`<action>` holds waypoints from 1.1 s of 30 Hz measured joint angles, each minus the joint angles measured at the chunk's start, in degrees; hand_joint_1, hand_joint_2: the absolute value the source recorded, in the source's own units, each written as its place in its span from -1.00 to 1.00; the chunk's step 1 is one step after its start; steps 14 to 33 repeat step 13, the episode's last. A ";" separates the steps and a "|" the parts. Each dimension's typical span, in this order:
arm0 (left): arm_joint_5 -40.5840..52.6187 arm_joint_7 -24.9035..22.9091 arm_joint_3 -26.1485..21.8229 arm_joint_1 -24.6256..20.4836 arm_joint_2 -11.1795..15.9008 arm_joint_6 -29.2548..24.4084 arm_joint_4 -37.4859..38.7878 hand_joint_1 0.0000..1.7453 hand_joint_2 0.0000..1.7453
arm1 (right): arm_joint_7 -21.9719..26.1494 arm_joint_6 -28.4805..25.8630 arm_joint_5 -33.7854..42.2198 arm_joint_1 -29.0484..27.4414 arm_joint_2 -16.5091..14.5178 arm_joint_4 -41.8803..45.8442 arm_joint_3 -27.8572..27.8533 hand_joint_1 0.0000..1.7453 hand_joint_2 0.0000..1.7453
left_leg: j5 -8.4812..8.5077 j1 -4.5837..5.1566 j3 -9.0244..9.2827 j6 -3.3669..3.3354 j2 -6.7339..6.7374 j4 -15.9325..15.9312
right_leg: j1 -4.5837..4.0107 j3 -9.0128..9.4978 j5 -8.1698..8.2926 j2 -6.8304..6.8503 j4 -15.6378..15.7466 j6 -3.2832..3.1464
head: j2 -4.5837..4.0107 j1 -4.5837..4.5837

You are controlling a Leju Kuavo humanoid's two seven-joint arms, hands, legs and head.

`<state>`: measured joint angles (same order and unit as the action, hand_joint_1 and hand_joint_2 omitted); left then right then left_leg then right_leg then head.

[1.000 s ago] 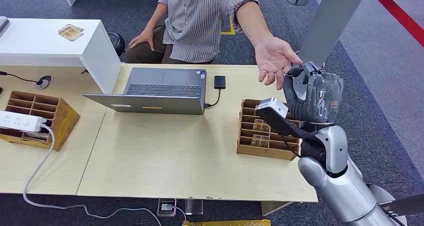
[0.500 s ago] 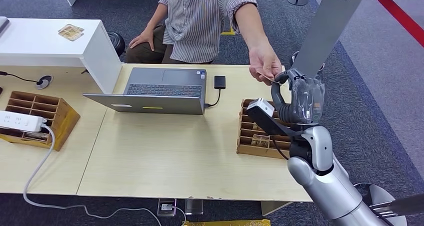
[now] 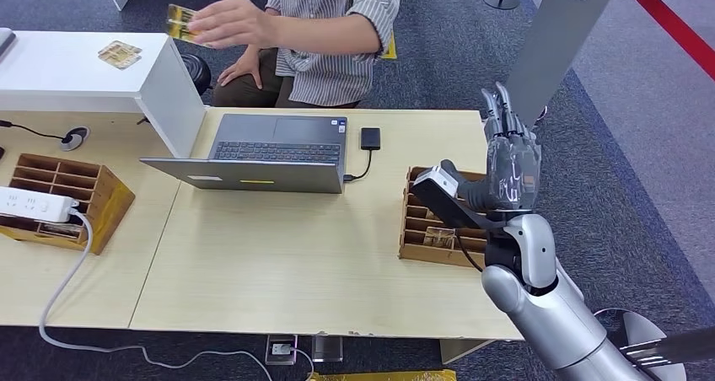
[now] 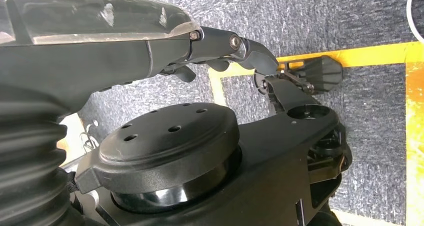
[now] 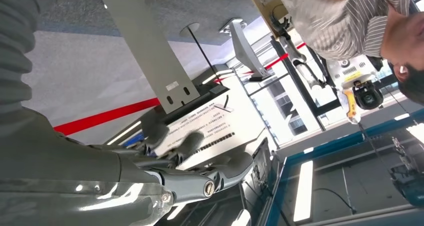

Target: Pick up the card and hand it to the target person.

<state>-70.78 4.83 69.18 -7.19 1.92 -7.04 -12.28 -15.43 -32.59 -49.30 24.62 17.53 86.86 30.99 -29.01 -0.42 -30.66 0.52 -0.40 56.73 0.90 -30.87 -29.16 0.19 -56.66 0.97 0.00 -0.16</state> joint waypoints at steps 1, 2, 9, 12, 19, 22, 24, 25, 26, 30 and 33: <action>-0.02 -0.01 0.00 0.00 0.00 -0.01 0.00 -1.00 -0.50 | 0.00 -0.01 0.01 0.00 -0.01 -0.04 0.00 -1.00 1.00 | 0.00 0.00 0.00 0.00 0.00 0.00 | 0.00 0.00 0.00 0.00 0.00 0.00 | 0.00 0.01; -0.11 -0.14 0.00 0.01 0.00 -0.02 0.00 -1.00 -1.00 | 0.00 -0.05 0.05 0.00 -0.01 -0.09 0.00 -1.00 1.00 | 0.00 0.00 0.00 0.00 0.00 0.00 | 0.00 0.00 0.00 0.00 0.00 0.00 | 0.00 0.01; -0.66 -1.03 0.00 0.33 0.00 -1.21 0.00 -1.00 -1.00 | 1.33 -2.01 5.31 -0.08 -0.03 -0.07 0.01 -1.00 1.00 | 0.00 0.00 0.00 0.00 0.00 0.00 | 0.00 -0.01 0.00 0.00 0.01 0.00 | 0.00 0.02; -0.95 -0.92 -0.01 0.44 0.00 -1.58 0.00 -1.00 -1.00 | 7.36 -3.36 18.59 -0.66 -0.03 0.11 -0.17 -1.00 1.00 | 0.00 0.00 0.02 0.00 0.00 0.00 | 0.00 -0.01 0.00 0.00 0.01 0.00 | 0.00 0.01; -1.03 -0.90 -0.01 0.45 0.00 -1.63 0.00 -1.00 -1.00 | 8.78 -3.55 21.52 -0.81 -0.03 0.14 -0.23 -1.00 1.00 | 0.00 0.00 0.02 0.00 0.00 0.00 | 0.00 -0.01 0.00 0.00 0.01 0.00 | 0.00 0.01; -1.03 -0.90 -0.01 0.45 0.00 -1.63 0.00 -1.00 -1.00 | 8.78 -3.55 21.52 -0.81 -0.03 0.14 -0.23 -1.00 1.00 | 0.00 0.00 0.02 0.00 0.00 0.00 | 0.00 -0.01 0.00 0.00 0.01 0.00 | 0.00 0.01; -1.03 -0.90 -0.01 0.45 0.00 -1.63 0.00 -1.00 -1.00 | 8.78 -3.55 21.52 -0.81 -0.03 0.14 -0.23 -1.00 1.00 | 0.00 0.00 0.02 0.00 0.00 0.00 | 0.00 -0.01 0.00 0.00 0.01 0.00 | 0.00 0.01; -1.03 -0.90 -0.01 0.45 0.00 -1.63 0.00 -1.00 -1.00 | 8.78 -3.55 21.52 -0.81 -0.03 0.14 -0.23 -1.00 1.00 | 0.00 0.00 0.02 0.00 0.00 0.00 | 0.00 -0.01 0.00 0.00 0.01 0.00 | 0.00 0.01; -1.03 -0.90 -0.01 0.45 0.00 -1.63 0.00 -1.00 -1.00 | 8.78 -3.55 21.52 -0.81 -0.03 0.14 -0.23 -1.00 1.00 | 0.00 0.00 0.02 0.00 0.00 0.00 | 0.00 -0.01 0.00 0.00 0.01 0.00 | 0.00 0.01; -1.03 -0.90 -0.01 0.45 0.00 -1.63 0.00 -1.00 -1.00 | 8.78 -3.55 21.52 -0.81 -0.03 0.14 -0.23 -1.00 1.00 | 0.00 0.00 0.02 0.00 0.00 0.00 | 0.00 -0.01 0.00 0.00 0.01 0.00 | 0.00 0.01; -1.03 -0.90 -0.01 0.45 0.00 -1.63 0.00 -1.00 -1.00 | 8.78 -3.55 21.52 -0.81 -0.03 0.14 -0.23 -1.00 1.00 | 0.00 0.00 0.02 0.00 0.00 0.00 | 0.00 -0.01 0.00 0.00 0.01 0.00 | 0.00 0.01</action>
